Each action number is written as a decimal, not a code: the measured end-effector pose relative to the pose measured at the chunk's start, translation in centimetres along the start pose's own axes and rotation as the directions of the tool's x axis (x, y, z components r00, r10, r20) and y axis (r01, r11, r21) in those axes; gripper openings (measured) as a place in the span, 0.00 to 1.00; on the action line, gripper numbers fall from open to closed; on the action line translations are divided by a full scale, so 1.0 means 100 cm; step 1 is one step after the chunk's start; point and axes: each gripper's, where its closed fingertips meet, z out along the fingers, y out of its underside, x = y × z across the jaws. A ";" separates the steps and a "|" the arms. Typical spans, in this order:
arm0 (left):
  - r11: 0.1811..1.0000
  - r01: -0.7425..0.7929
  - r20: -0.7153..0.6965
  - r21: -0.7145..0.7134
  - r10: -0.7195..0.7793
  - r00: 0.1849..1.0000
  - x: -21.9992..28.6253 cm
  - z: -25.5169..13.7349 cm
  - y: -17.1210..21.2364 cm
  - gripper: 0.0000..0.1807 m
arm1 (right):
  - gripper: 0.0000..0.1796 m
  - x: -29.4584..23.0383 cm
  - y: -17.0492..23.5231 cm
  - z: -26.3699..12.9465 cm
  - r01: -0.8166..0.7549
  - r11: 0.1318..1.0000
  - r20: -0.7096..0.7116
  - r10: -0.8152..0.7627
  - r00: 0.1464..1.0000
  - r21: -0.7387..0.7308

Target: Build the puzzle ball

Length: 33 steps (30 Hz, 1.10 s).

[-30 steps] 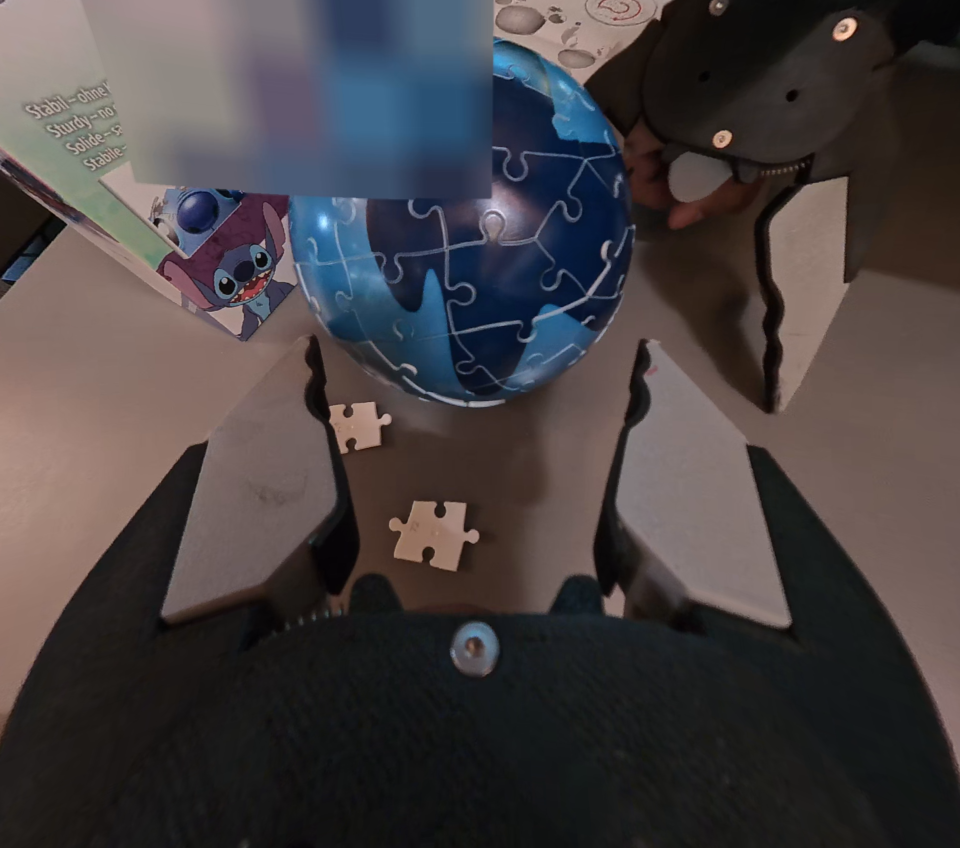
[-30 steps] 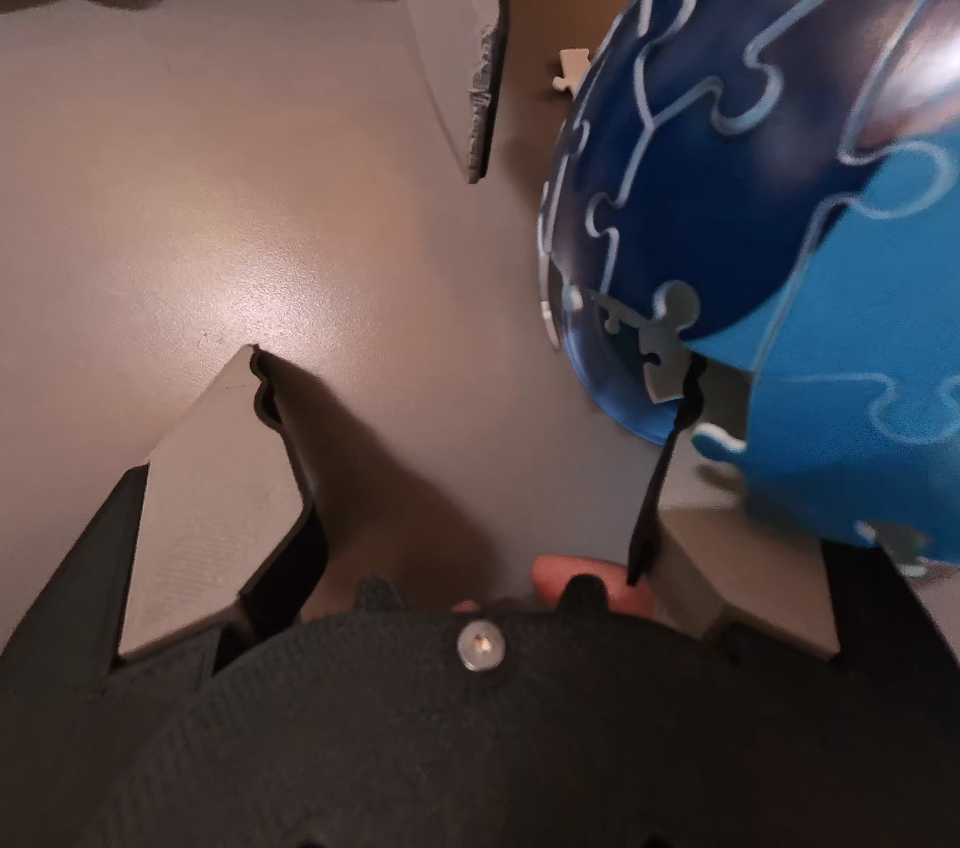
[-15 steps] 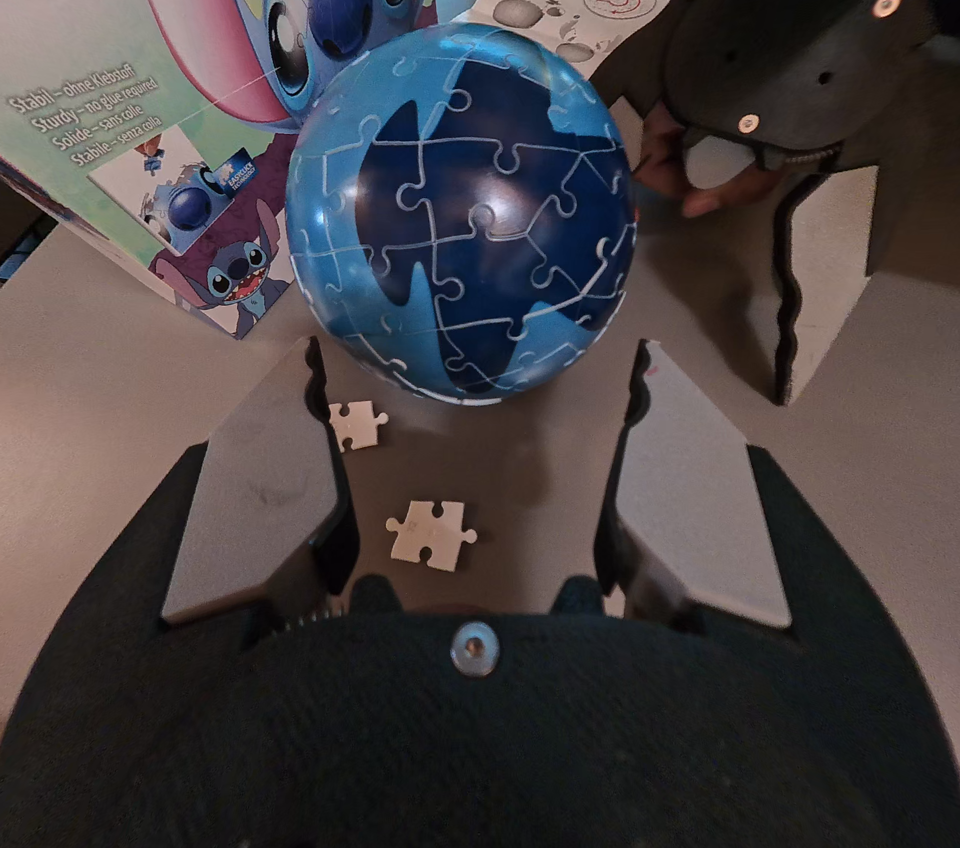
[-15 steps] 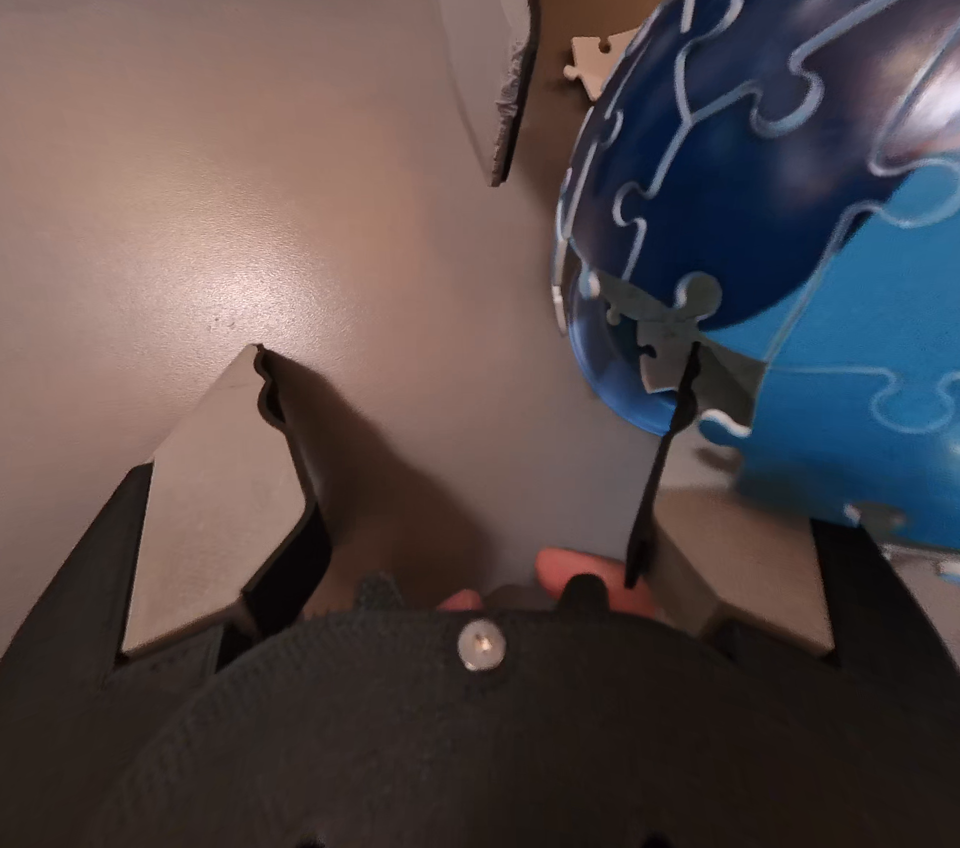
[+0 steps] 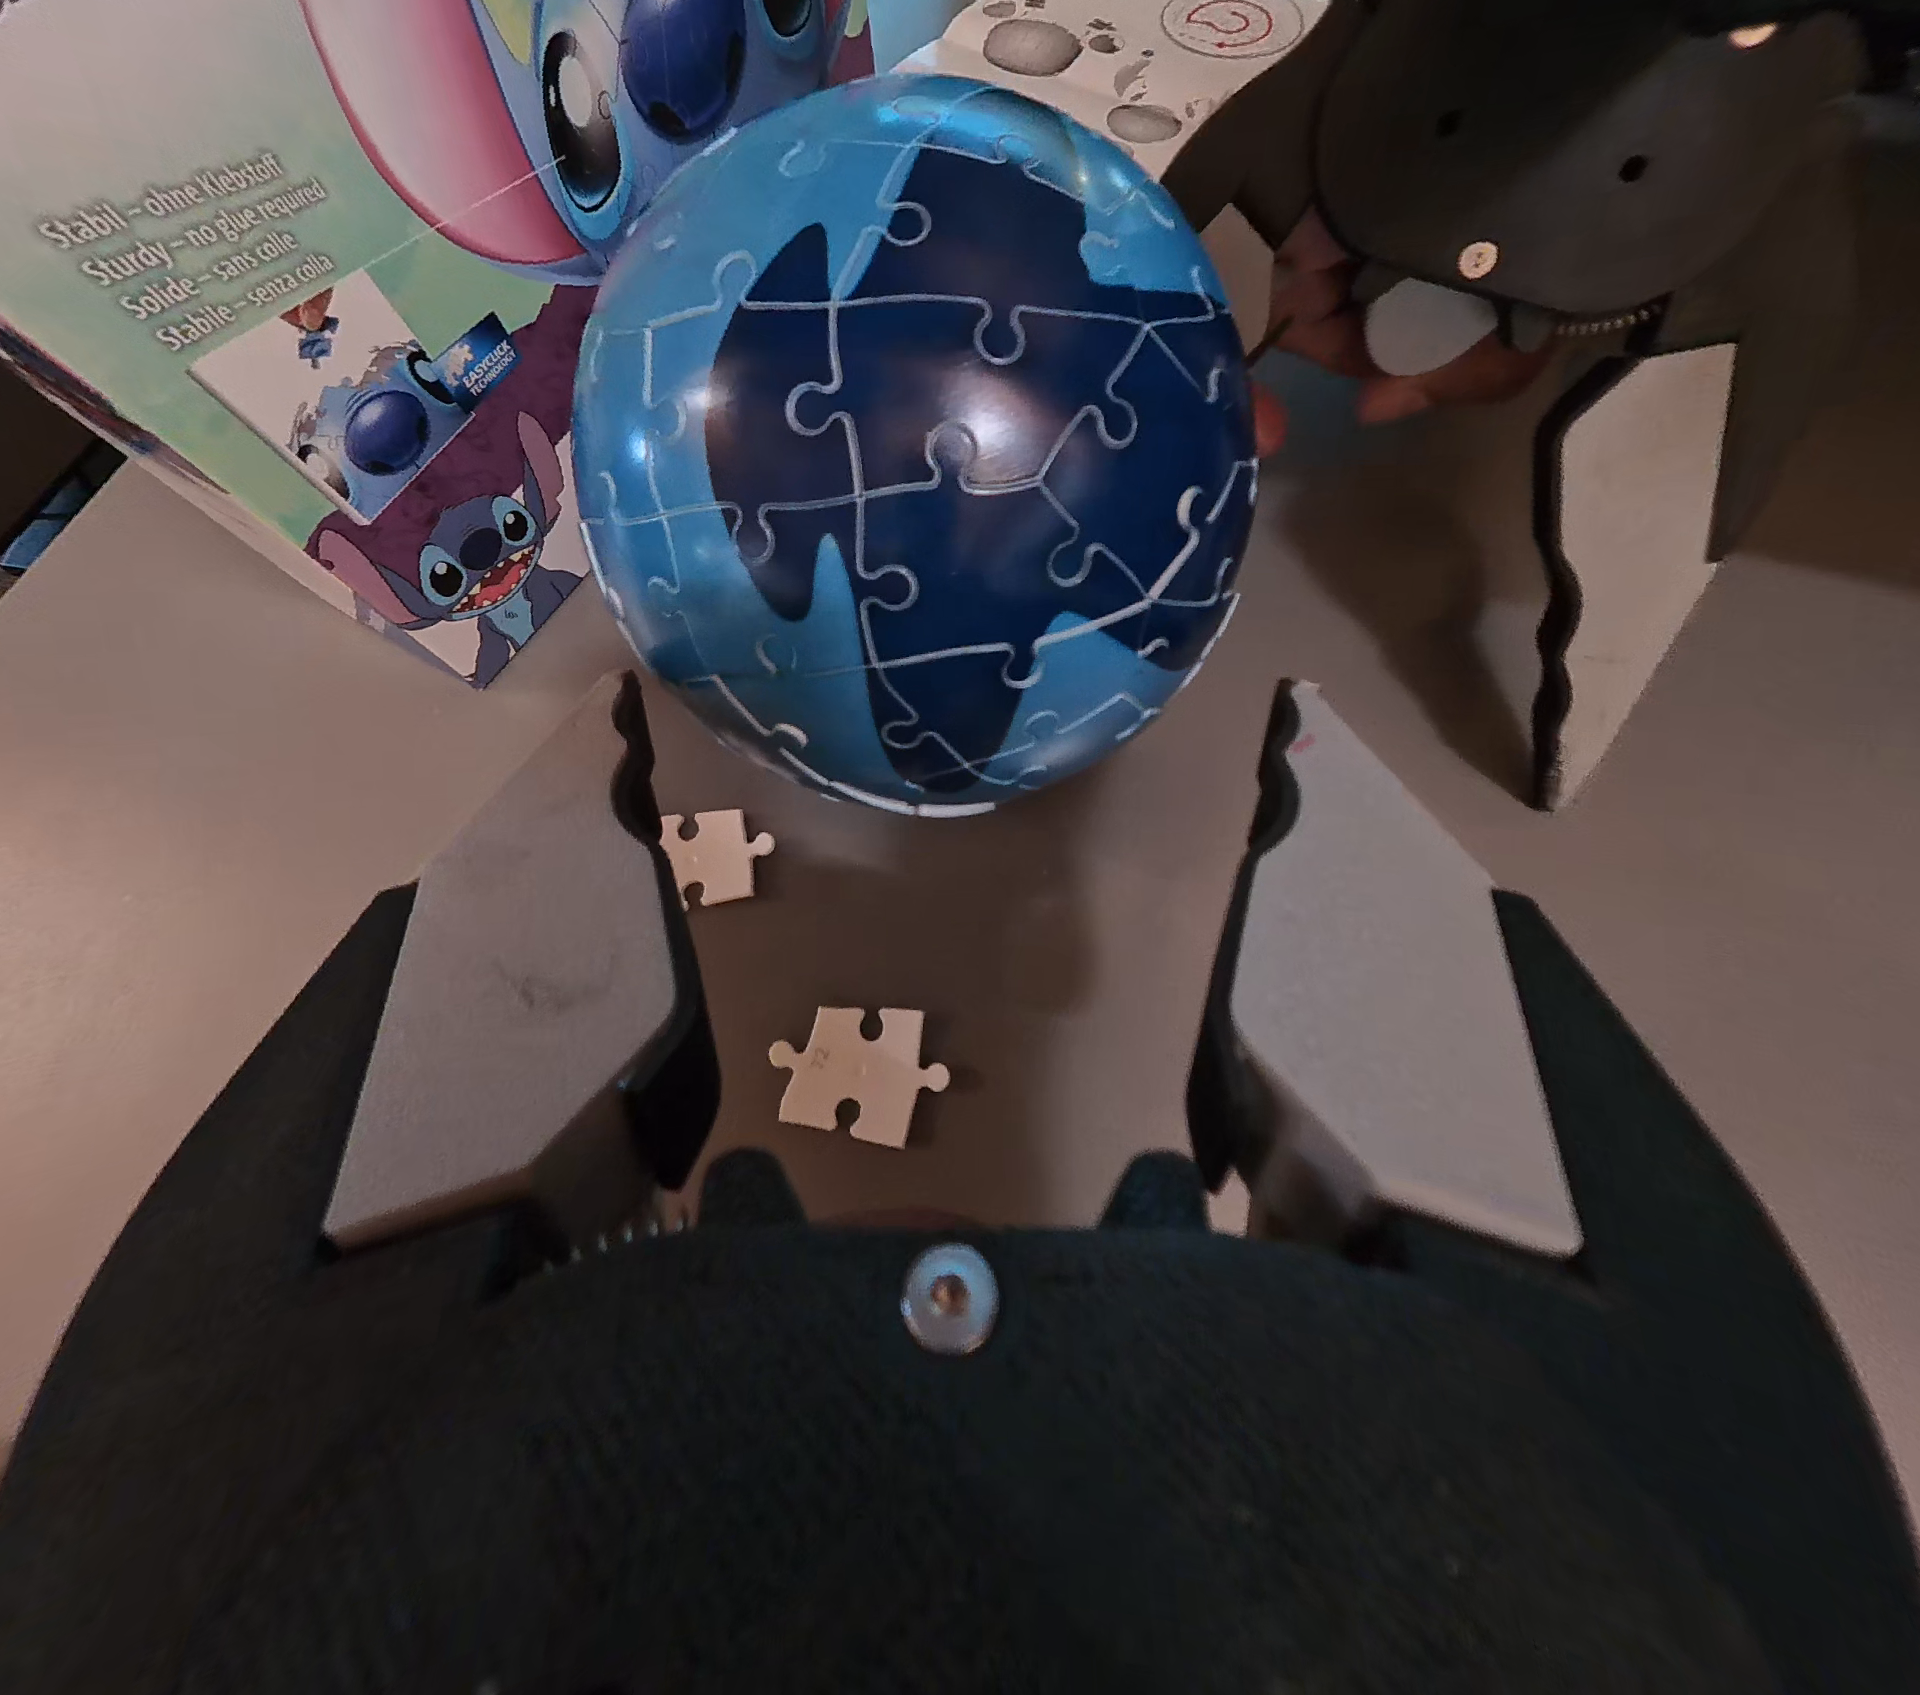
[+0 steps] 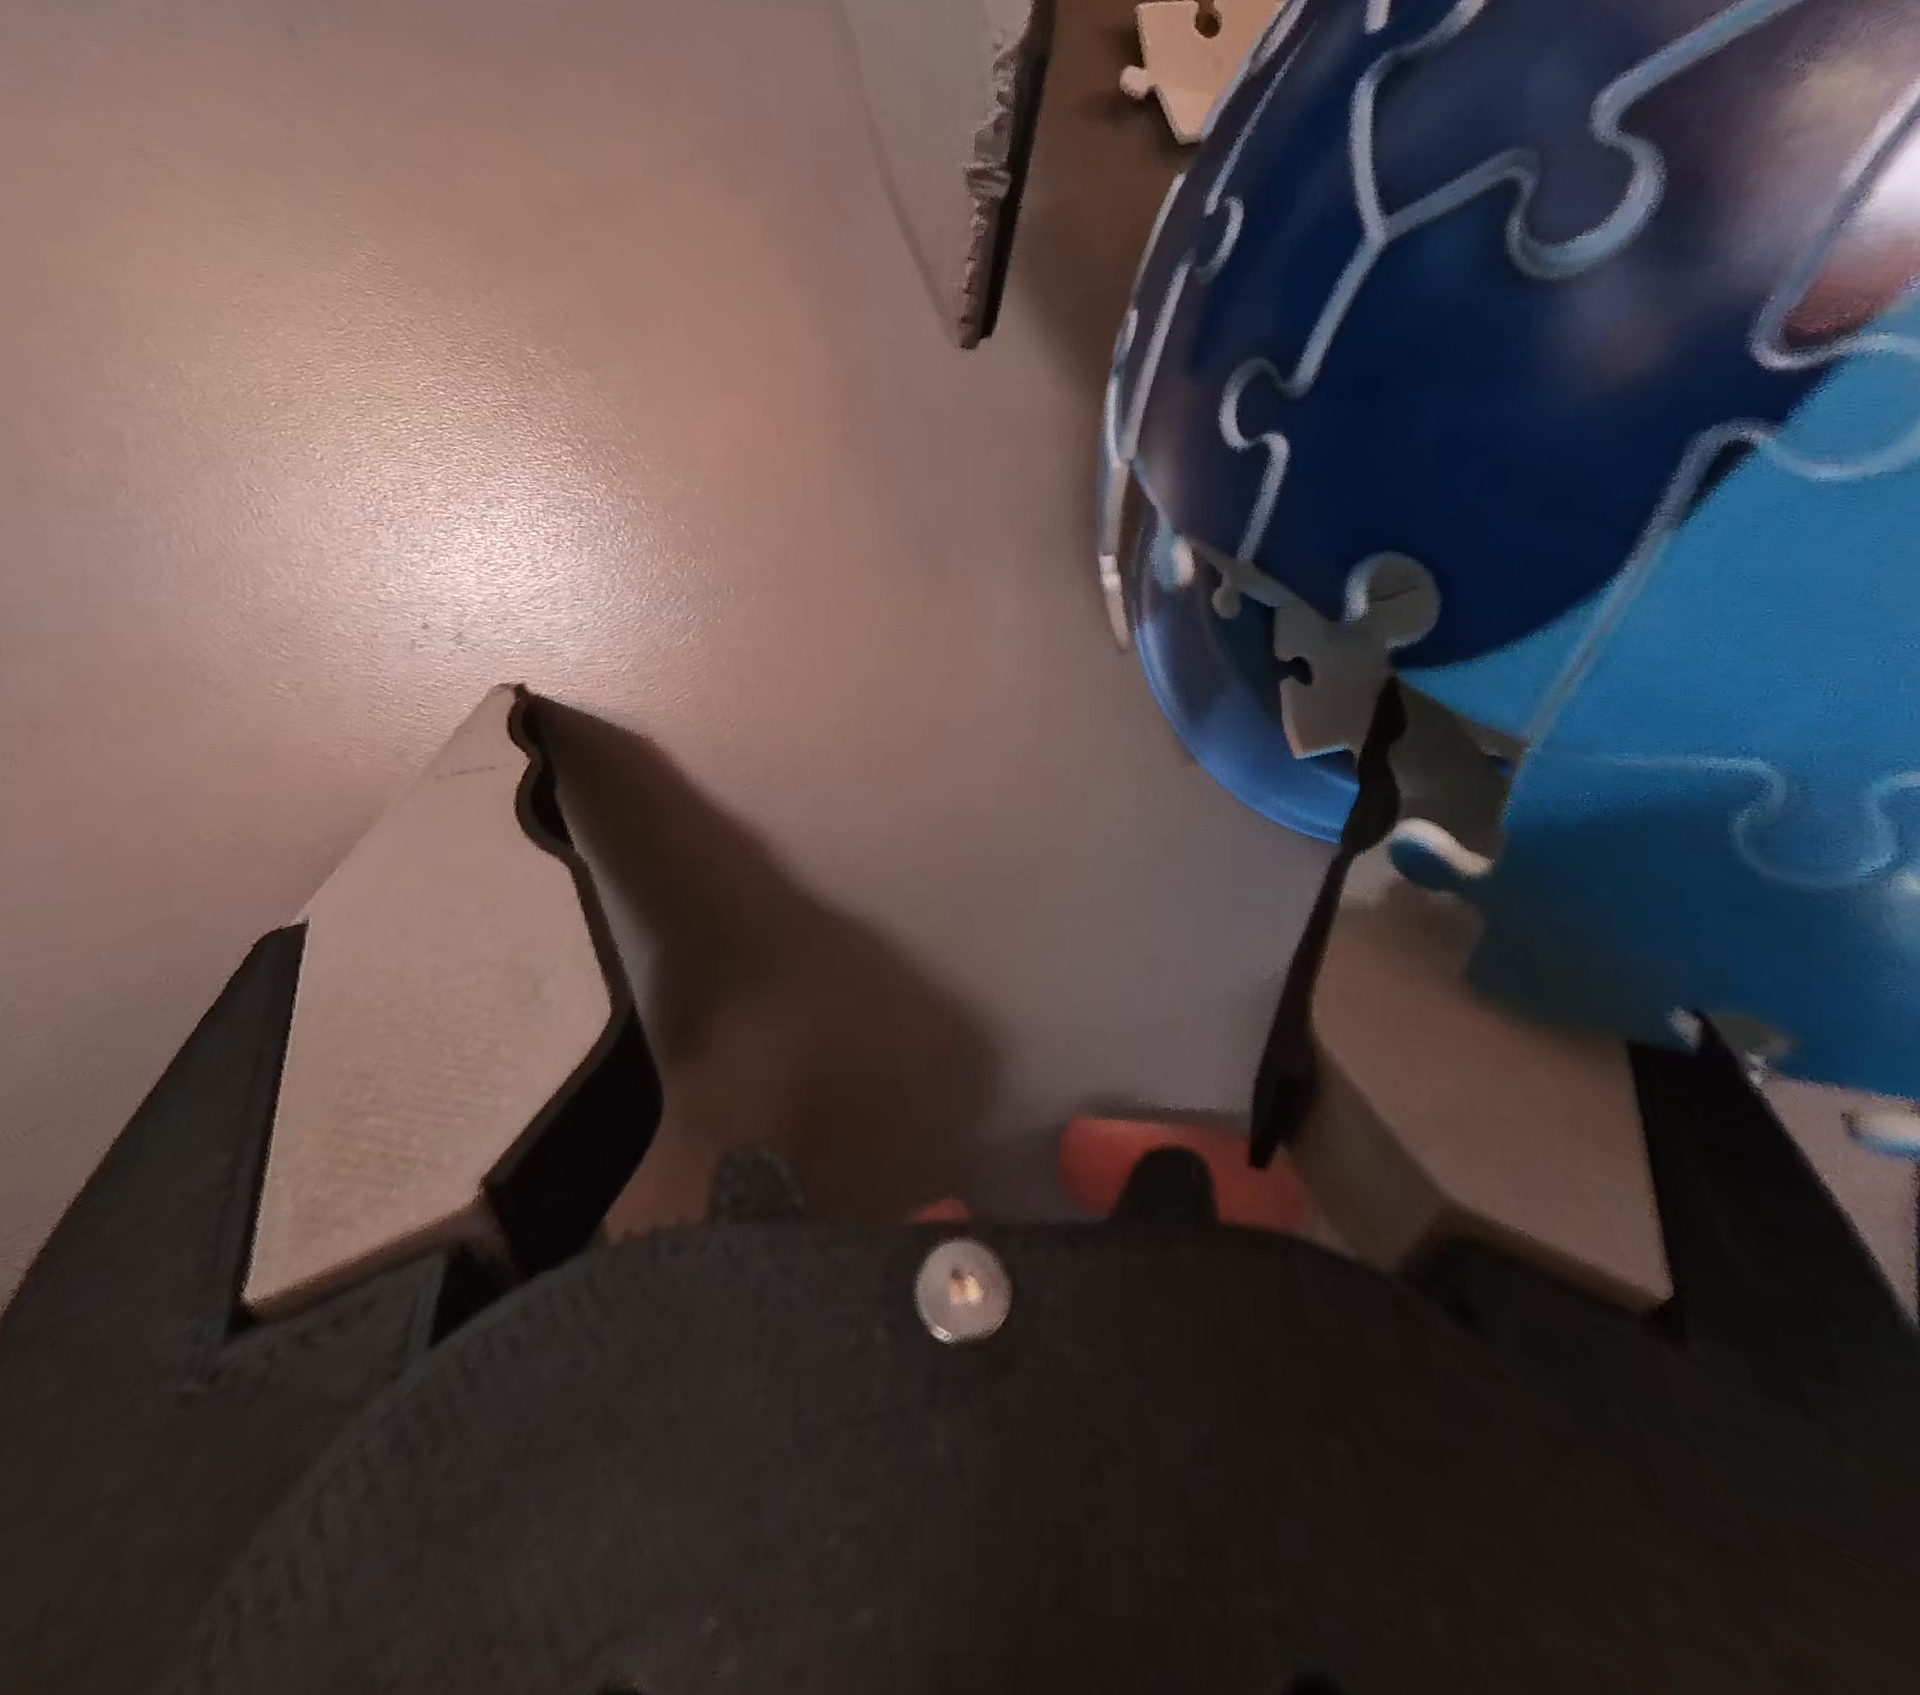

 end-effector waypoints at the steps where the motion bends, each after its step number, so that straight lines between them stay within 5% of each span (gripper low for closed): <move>1: 1.000 0.002 -0.001 -0.001 -0.002 1.000 0.000 0.000 0.000 0.64 | 0.80 0.002 0.000 -0.001 -0.004 1.000 -0.003 0.004 1.000 0.003; 7: 1.000 0.003 -0.003 -0.007 -0.003 1.000 0.000 0.001 0.002 0.64 | 0.73 0.007 -0.004 -0.002 0.002 0.999 -0.011 -0.002 1.000 0.041; 17: 1.000 0.001 -0.003 -0.011 -0.001 1.000 0.000 0.000 0.003 0.64 | 0.87 -0.006 -0.008 0.004 0.068 0.996 0.031 -0.070 0.997 0.059; 33: 1.000 0.010 -0.005 -0.018 -0.010 1.000 0.000 0.002 0.005 0.64 | 0.85 -0.007 -0.002 0.005 0.083 0.995 0.087 -0.078 0.993 -0.055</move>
